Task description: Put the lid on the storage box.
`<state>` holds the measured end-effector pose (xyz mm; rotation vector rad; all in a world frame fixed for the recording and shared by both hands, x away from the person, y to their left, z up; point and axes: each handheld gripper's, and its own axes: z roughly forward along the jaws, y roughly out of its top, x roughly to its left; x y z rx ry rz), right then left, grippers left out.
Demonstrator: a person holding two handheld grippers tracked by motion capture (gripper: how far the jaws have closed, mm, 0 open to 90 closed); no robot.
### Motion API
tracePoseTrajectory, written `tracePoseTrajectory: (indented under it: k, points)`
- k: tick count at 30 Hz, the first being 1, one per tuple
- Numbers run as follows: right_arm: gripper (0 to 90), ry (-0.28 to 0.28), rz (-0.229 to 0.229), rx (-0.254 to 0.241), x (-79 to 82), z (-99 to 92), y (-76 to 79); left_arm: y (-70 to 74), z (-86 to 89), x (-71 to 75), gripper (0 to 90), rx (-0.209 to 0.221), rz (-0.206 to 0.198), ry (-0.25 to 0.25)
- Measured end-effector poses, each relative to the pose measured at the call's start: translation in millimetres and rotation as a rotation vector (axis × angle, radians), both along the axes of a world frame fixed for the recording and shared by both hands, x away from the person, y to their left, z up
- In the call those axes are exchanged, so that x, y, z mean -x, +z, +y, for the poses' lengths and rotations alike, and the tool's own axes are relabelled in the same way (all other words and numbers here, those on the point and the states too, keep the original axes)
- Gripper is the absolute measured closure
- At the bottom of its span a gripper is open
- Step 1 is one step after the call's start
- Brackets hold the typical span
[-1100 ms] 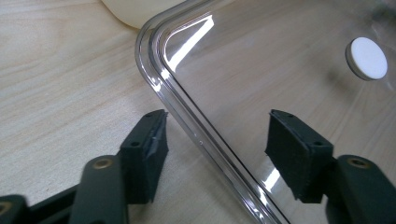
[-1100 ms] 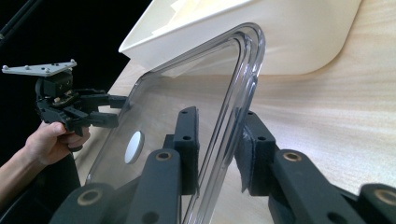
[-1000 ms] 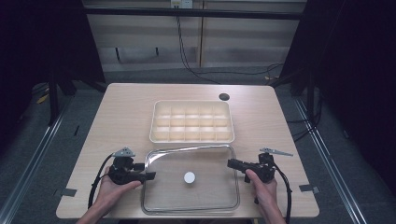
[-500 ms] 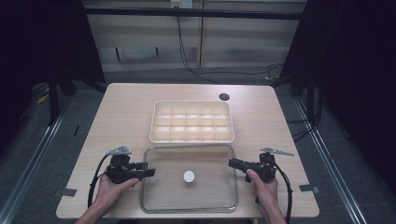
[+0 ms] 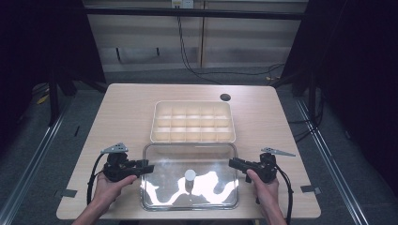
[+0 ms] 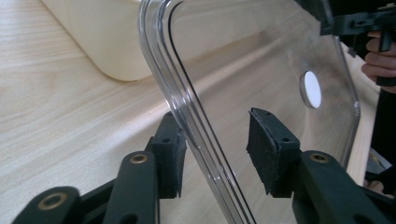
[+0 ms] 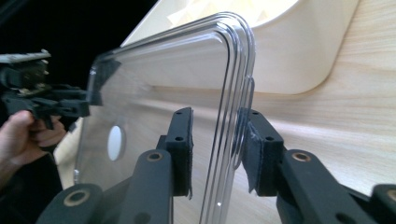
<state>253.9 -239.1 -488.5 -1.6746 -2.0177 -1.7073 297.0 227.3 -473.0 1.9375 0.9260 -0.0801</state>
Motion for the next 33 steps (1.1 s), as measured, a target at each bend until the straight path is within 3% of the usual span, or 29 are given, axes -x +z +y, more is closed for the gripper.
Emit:
tracePoseTrajectory:
  k: [8,13,20,27,33]
  points:
    - [68.4,-0.011,-0.026,0.036,0.9,0.7,9.4,6.3,0.4,0.5,60.8,0.016,-0.016,0.004]
    - [69.3,-0.033,-0.042,0.028,1.0,1.2,14.9,12.3,0.4,1.1,62.3,0.007,-0.043,0.003]
    - [71.0,-0.053,-0.083,-0.007,4.3,0.4,22.2,24.0,2.6,5.0,66.8,0.041,-0.077,0.008]
    - [70.6,-0.053,-0.102,0.026,6.6,1.4,31.1,30.6,2.5,5.8,68.9,0.039,-0.098,0.008]
    - [70.4,-0.056,-0.102,0.026,6.3,1.4,34.0,35.8,2.5,5.0,70.4,0.043,-0.11,0.01]
